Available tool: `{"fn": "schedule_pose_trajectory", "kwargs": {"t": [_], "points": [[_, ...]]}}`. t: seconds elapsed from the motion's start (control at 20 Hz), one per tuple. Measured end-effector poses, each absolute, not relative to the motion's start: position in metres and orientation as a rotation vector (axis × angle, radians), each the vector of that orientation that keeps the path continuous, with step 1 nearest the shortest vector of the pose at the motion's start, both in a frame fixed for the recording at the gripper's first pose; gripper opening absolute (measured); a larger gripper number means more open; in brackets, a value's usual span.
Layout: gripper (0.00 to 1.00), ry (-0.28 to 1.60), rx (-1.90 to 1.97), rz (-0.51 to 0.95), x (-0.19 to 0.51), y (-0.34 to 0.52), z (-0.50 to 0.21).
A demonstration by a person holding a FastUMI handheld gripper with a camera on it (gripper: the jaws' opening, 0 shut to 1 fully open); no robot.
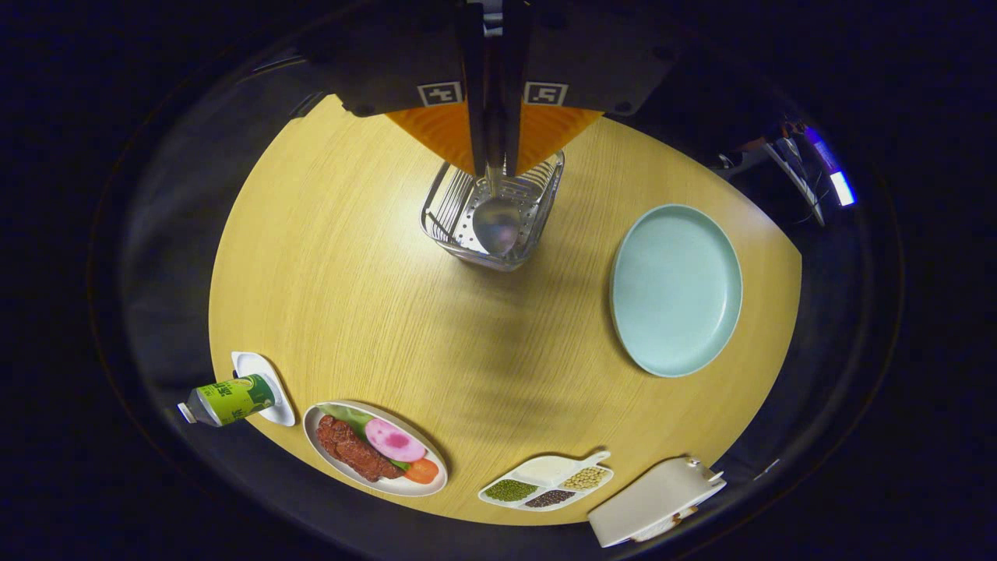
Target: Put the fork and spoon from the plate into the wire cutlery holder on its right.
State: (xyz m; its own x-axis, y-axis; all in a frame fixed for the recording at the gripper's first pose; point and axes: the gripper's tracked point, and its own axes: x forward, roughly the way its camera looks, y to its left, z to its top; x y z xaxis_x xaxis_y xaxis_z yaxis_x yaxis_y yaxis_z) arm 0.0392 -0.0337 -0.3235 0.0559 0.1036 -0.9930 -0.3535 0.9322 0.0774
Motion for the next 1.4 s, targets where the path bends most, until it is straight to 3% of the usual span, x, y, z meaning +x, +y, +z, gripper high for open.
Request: {"fn": "schedule_pose_trajectory", "kwargs": {"t": [0.05, 0.1, 0.3, 0.8, 1.4], "points": [[0.17, 1.471, -0.200, 0.344, 0.042, -0.034, -0.323], [0.27, 1.456, -0.192, 0.334, 0.046, -0.036, -0.323], [1.00, 1.342, -0.106, 0.302, 0.056, -0.039, -0.302], [0.99, 0.866, -0.050, 0.125, 0.077, -0.082, -0.210], [0.99, 0.231, -0.019, 0.059, 0.052, -0.124, -0.075]]}}
